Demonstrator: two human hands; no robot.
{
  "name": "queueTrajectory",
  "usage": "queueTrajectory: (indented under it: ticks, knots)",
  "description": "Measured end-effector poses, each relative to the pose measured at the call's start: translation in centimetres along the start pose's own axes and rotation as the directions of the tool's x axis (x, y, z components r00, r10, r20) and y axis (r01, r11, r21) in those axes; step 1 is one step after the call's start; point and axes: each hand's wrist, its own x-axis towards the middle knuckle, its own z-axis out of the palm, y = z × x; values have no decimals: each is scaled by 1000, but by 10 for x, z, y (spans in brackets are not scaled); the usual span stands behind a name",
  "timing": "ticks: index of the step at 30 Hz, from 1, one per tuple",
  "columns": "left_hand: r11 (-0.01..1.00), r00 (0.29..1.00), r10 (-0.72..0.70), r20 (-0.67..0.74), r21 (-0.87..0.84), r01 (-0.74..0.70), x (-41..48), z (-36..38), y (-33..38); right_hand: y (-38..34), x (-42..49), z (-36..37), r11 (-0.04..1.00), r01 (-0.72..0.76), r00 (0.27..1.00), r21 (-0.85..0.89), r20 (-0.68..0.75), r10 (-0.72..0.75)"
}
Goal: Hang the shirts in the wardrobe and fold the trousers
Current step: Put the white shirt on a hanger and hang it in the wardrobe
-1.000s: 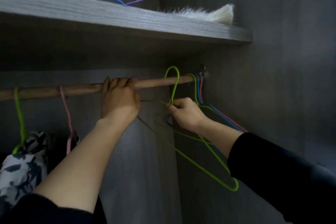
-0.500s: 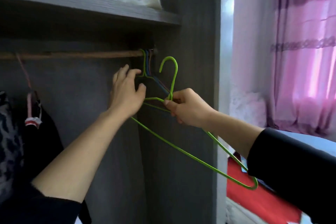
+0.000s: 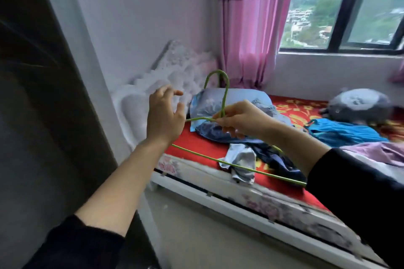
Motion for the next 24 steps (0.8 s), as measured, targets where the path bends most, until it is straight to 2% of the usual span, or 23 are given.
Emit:
queueTrajectory:
  ticks: [4, 9, 15, 24]
  knots:
    - [995, 965, -3, 261, -100, 30, -42, 117, 40, 91, -46, -50, 983, -183, 978, 12, -104, 183]
    - [986, 858, 65, 509, -163, 22, -65, 249, 92, 189, -80, -114, 931, -358, 898, 71, -245, 365]
    - [976, 717, 149, 680, -218, 4, -66, 400, 148, 290, -90, -201, 855, -495, 769, 157, -378, 515]
    - [970, 489, 213, 846, -242, -5, -63, 572, 226, 407, -113, -305, 702, -601, 551, 382, -438, 710]
